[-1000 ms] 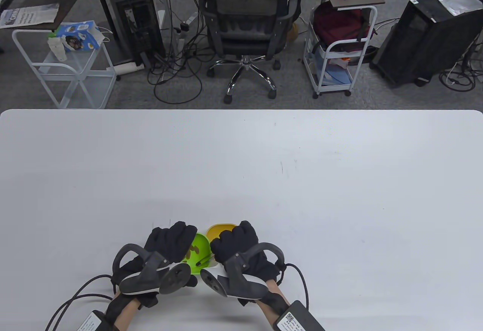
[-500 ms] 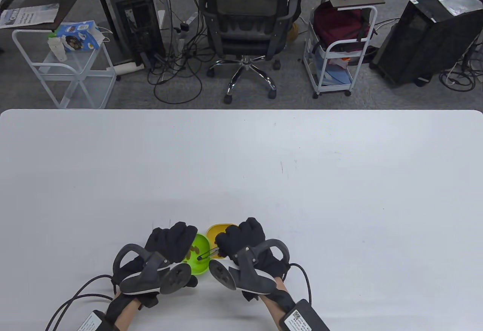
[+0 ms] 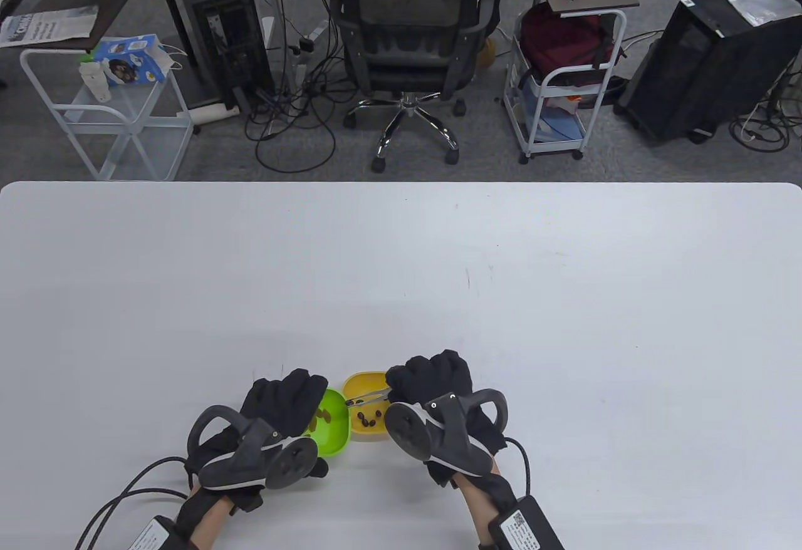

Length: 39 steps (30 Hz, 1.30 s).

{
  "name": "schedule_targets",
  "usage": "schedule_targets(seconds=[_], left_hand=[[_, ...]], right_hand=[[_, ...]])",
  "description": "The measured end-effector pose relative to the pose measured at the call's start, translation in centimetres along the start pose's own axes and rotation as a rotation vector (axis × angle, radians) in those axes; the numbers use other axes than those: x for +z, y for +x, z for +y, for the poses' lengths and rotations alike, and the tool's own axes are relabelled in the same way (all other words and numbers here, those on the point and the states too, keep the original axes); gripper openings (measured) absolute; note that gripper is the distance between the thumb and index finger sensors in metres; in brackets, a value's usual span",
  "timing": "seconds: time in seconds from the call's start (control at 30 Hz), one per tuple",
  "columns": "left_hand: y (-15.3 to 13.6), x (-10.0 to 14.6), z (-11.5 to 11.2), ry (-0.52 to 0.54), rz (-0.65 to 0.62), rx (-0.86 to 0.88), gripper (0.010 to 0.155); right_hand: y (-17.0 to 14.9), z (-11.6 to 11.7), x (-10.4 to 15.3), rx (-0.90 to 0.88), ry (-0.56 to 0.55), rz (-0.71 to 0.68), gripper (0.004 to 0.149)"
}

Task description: Pick coffee beans with tweezers into small dish

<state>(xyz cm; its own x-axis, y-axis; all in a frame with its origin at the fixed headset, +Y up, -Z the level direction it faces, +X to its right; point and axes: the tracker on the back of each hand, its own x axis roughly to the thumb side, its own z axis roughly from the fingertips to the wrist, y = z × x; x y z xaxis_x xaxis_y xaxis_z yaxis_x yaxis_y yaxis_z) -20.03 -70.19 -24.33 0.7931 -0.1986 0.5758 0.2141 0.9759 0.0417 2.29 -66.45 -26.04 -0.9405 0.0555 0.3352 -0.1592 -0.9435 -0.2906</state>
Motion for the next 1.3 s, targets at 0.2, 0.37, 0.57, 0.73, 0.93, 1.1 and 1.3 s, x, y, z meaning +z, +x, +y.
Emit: schedule_targets(seconds=[0.2,0.37,0.57,0.73,0.93,1.1,1.3], left_hand=[[0.0,0.0,0.0,0.000,0.000,0.001,0.113],[0.0,0.0,0.0,0.001,0.000,0.001,0.113],[0.0,0.0,0.0,0.001,0.000,0.001,0.113],[0.0,0.0,0.0,0.001,0.000,0.001,0.113],[-0.4,0.1,0.1,0.008,0.010,0.009,0.113],[-1.6,0.2,-0.2,0.016,0.044,0.035,0.113],[-4.4,0.4,-1.0,0.016,0.113,0.072,0.113]], right_hand=[[-1.7,0.8,-0.2,-0.023,0.038,0.071,0.041],[-2.5,1.2,-0.3,-0.040,0.051,0.103,0.041],[-2.6,1.2,-0.2,-0.050,0.042,0.109,0.043],[-2.6,1.4,-0.2,-0.072,0.052,0.114,0.044],[-2.7,1.4,-0.2,-0.074,0.058,0.114,0.044],[-2.7,1.4,-0.3,-0.077,0.062,0.111,0.044],[-2.7,1.5,-0.2,-0.086,0.074,0.112,0.044]])
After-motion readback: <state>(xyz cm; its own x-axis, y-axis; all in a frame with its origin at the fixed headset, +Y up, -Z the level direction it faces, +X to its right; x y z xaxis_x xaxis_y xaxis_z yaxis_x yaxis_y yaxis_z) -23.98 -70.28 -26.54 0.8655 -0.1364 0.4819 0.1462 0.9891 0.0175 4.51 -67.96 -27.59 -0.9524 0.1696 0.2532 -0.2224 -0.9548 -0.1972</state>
